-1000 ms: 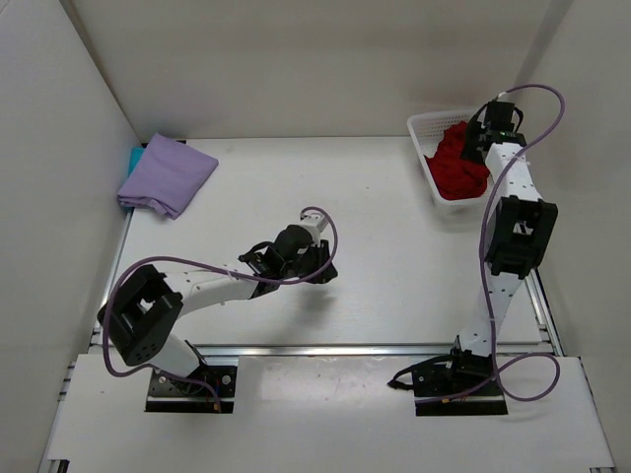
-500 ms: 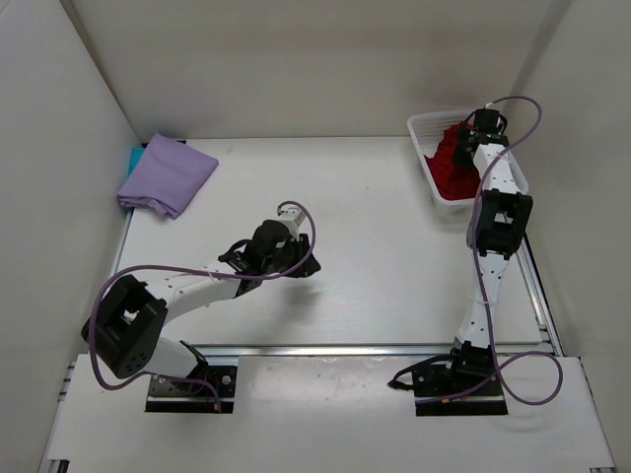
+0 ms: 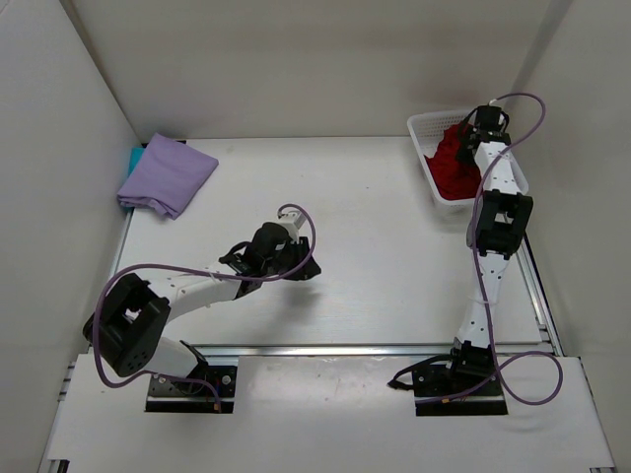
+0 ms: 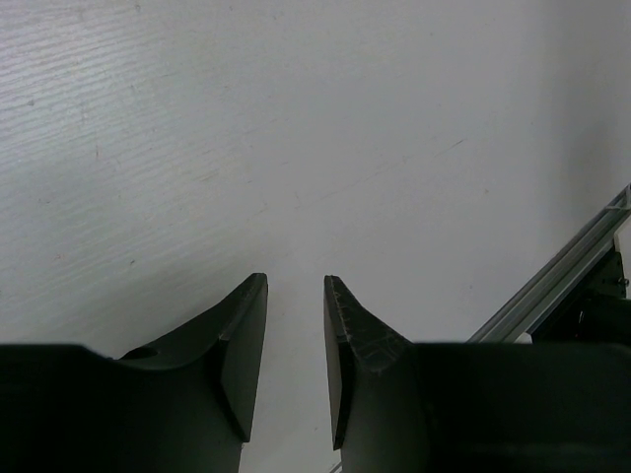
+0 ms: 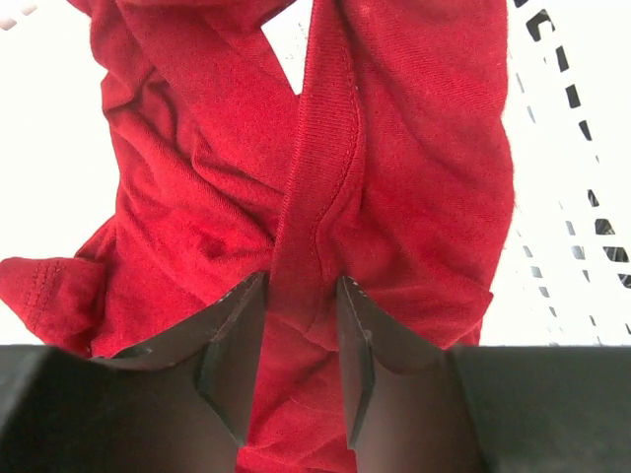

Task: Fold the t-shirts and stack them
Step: Grab crumpled tshirt from bin with the right arm

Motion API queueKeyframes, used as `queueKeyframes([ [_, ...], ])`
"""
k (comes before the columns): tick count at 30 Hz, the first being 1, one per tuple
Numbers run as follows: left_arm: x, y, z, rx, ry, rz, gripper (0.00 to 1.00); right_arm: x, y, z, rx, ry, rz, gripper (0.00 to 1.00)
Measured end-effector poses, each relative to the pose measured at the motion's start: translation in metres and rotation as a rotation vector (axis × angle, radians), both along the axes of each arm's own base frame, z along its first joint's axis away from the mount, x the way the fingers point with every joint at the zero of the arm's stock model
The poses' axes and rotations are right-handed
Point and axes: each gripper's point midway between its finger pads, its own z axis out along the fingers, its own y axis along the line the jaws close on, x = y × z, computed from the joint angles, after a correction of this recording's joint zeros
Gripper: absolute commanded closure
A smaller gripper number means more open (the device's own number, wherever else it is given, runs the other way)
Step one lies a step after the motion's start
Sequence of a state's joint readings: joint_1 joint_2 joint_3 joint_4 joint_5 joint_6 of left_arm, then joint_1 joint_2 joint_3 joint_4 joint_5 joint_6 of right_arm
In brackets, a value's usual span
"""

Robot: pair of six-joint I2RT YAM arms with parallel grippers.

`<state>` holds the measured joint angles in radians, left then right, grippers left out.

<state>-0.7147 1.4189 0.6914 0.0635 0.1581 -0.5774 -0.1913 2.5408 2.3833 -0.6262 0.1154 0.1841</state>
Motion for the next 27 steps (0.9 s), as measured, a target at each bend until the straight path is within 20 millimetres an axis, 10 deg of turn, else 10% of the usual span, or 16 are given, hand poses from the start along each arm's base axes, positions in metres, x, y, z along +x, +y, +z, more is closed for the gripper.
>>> queueKeyframes([
  [7, -0.003, 0.004, -0.004, -0.002, 0.007, 0.007, 0.61, -0.002, -0.003, -0.002, 0.025, 0.001, 0.006, 0.6],
  [27, -0.004, 0.004, -0.005, -0.005, 0.009, 0.008, 0.62, -0.006, 0.002, 0.017, 0.051, -0.009, -0.02, 1.0],
])
